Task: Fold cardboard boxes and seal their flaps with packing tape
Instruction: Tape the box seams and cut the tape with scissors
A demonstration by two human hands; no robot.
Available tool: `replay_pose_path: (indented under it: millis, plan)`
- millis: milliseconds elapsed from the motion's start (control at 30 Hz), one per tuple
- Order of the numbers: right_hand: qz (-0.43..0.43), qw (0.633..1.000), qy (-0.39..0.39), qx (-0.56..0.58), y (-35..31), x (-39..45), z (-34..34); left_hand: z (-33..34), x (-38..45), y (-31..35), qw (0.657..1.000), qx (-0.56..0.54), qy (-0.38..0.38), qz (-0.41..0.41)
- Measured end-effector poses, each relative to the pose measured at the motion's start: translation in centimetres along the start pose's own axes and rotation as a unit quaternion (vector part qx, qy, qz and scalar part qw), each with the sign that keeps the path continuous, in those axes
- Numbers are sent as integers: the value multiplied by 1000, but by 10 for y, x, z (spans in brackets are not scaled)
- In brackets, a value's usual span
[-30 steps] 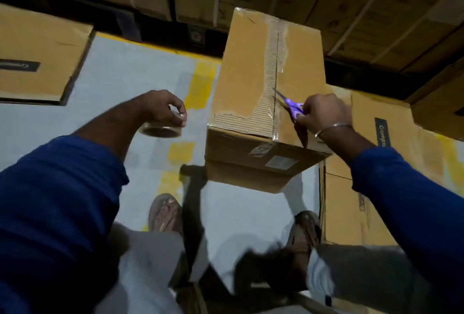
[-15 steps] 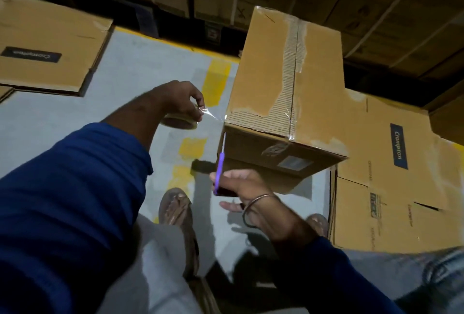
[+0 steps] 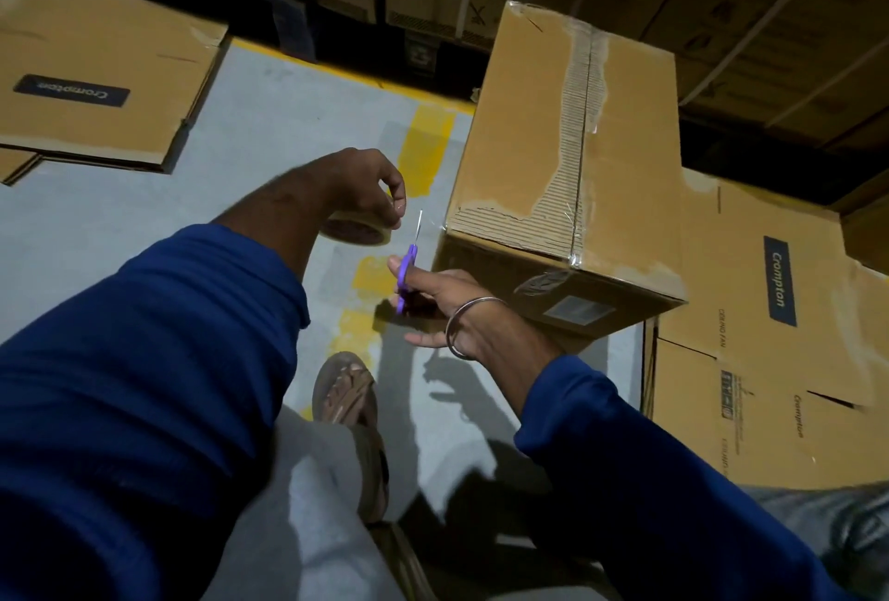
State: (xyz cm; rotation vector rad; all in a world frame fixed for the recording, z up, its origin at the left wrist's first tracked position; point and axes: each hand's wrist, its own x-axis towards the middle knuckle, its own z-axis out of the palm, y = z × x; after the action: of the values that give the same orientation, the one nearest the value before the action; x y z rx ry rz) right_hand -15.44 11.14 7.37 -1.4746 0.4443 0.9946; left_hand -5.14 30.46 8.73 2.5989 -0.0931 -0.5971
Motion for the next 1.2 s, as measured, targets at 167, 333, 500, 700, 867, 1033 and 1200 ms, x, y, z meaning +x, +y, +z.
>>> replay_pose_path:
  millis: [167, 333, 500, 700, 867, 1033, 1200]
  plan:
    - [6, 1000, -17, -3, 8, 1, -4, -1, 0, 2, 1000, 2, 7, -1]
    - [14, 999, -32, -9, 12, 3, -5, -2, -2, 2, 1000, -2, 6, 1]
    - [4, 1000, -12, -3, -3, 12, -2, -2, -2, 5, 1000, 2, 0, -3]
    - [-4, 1000, -7, 4, 0, 20, -6, -3, 0, 6, 1000, -2, -4, -4]
    - [-20, 999, 16, 21, 7, 26, -5, -3, -1, 8, 1000, 2, -7, -12]
    - [-20, 999, 7, 34, 6, 28, -6, -3, -1, 11, 1000, 8, 0, -19]
    - [-17, 999, -3, 33, 1, 28, -5, -1, -2, 8, 999, 46, 0, -22]
